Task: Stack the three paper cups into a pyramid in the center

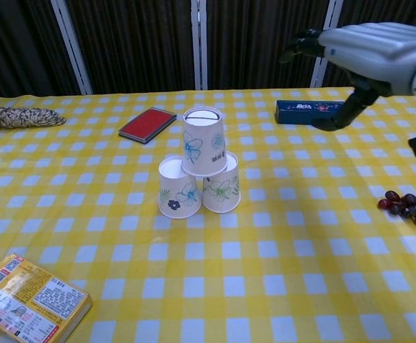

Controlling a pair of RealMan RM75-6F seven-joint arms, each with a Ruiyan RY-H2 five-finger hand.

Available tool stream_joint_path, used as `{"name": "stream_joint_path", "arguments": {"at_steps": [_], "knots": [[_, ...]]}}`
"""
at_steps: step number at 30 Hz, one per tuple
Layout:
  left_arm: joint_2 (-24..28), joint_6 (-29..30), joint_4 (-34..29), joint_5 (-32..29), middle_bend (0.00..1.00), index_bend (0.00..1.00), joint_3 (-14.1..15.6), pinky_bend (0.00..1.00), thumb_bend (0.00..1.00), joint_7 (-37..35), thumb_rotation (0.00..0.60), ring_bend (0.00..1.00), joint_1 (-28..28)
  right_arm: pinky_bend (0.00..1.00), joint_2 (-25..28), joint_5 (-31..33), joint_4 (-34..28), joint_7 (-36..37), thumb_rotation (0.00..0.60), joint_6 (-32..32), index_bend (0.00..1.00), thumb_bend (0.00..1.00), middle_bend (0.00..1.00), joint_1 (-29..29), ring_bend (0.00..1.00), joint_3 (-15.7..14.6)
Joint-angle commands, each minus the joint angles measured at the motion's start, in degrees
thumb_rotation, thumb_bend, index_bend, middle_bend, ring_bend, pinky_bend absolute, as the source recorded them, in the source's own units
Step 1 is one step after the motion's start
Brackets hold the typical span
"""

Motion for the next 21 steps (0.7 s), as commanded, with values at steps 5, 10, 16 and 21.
{"name": "stream_joint_path", "arguments": {"at_steps": [5, 10, 16, 21], "knots": [[-1.77, 1.64, 1.63, -0.82, 0.0, 0.0, 0.3, 0.0, 0.1, 3.12, 0.6, 0.0, 1.37, 0.0, 7.14, -13.07, 10.55, 18.24, 0.6, 7.64, 0.01, 0.1, 0.0, -14.38, 0.0, -10.69], [-3.56, 3.99, 3.17, -0.34, 0.0, 0.0, 0.57, 0.0, 0.04, 4.86, 0.6, 0.0, 2.72, 0.0, 7.11, -17.27, 17.76, 25.38, 0.6, 9.96, 0.0, 0.07, 0.0, -20.03, 0.0, -13.21], [-4.23, 5.2, 4.31, -0.16, 0.0, 0.0, 0.96, 0.0, 0.04, 5.35, 0.6, 0.0, 3.8, 0.0, 7.07, -18.74, 21.3, 29.49, 0.6, 10.71, 0.0, 0.07, 0.0, -23.95, 0.0, -14.11], [-4.71, 5.63, 4.92, -0.1, 0.0, 0.0, 1.5, 0.0, 0.04, 6.2, 0.6, 0.0, 4.6, 0.0, 7.14, -20.03, 23.79, 31.81, 0.6, 10.91, 0.0, 0.07, 0.0, -26.36, 0.0, -14.32]]}}
